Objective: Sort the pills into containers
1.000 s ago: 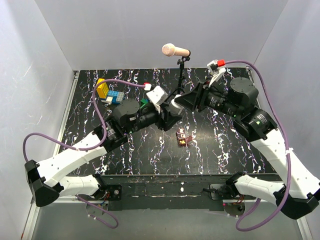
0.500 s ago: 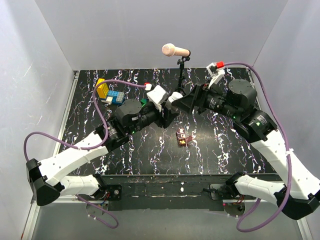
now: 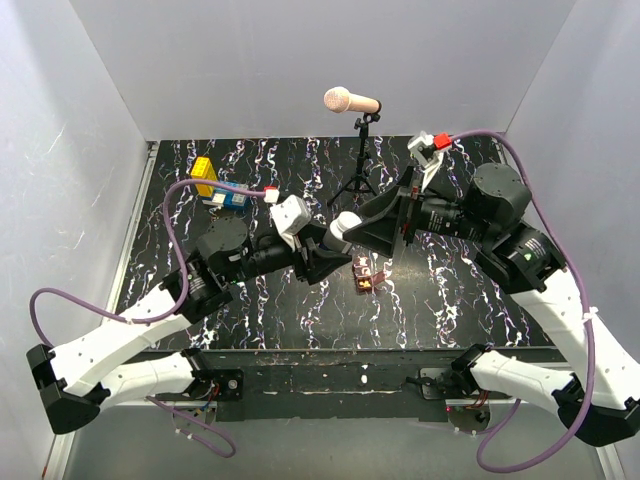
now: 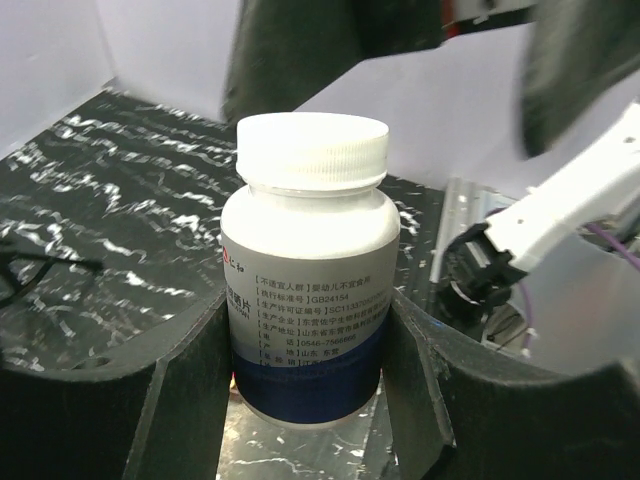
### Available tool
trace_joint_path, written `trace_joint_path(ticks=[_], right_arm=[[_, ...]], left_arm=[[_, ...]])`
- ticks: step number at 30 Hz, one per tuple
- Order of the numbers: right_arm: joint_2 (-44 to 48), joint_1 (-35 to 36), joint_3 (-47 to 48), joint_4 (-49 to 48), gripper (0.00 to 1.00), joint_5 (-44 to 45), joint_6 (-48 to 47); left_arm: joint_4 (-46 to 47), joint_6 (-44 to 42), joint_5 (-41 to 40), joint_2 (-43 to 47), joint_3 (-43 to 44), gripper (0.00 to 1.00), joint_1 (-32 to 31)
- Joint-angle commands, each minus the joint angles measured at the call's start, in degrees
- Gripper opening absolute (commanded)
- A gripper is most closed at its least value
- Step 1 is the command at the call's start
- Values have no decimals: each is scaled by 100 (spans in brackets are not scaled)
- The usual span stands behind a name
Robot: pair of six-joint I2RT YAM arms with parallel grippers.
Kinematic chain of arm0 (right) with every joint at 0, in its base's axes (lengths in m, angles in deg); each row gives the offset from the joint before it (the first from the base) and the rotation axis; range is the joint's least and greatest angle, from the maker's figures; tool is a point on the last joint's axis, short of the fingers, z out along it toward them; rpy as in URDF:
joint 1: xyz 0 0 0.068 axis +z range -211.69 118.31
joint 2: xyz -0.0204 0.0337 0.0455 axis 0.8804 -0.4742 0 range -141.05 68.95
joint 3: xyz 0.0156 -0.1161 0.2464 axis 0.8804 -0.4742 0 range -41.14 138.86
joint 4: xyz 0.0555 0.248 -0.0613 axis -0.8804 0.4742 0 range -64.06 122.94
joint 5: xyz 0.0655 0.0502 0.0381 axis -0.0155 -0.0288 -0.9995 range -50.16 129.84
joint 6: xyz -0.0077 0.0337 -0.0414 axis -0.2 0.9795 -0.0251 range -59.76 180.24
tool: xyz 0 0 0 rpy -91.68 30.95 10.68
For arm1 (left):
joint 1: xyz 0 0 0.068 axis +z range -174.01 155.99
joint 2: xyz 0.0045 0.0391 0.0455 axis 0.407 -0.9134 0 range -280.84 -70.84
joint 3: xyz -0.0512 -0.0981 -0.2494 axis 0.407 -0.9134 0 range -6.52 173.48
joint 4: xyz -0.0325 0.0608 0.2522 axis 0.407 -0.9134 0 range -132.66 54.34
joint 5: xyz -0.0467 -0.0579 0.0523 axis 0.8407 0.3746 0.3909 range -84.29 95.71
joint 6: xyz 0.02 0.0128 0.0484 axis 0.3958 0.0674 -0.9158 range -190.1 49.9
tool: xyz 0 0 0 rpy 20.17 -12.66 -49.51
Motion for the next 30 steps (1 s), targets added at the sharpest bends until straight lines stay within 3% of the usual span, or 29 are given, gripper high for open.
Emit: trace_joint_path(ticks=[1, 9, 16, 19, 24, 30], right_arm=[[-40, 2, 113, -47, 98, -577, -375], [-180, 37, 139, 252, 97, -420, -428], [-558, 187, 420, 963, 93, 309, -402], [-725, 204, 499, 1140, 88, 495, -305], [-840, 213, 570, 1202, 69, 486, -278], [-1050, 222, 666, 1395, 67, 214, -296]], left_arm=[[274, 184, 819, 239, -87, 0, 7], [125, 185, 574, 143, 88, 0, 7], [-244, -9, 99, -147, 387, 0, 7], [-280, -53, 72, -218, 423, 0, 7], [-297, -106, -68, -227, 423, 0, 7], [-402, -255, -244, -244, 449, 0, 7]])
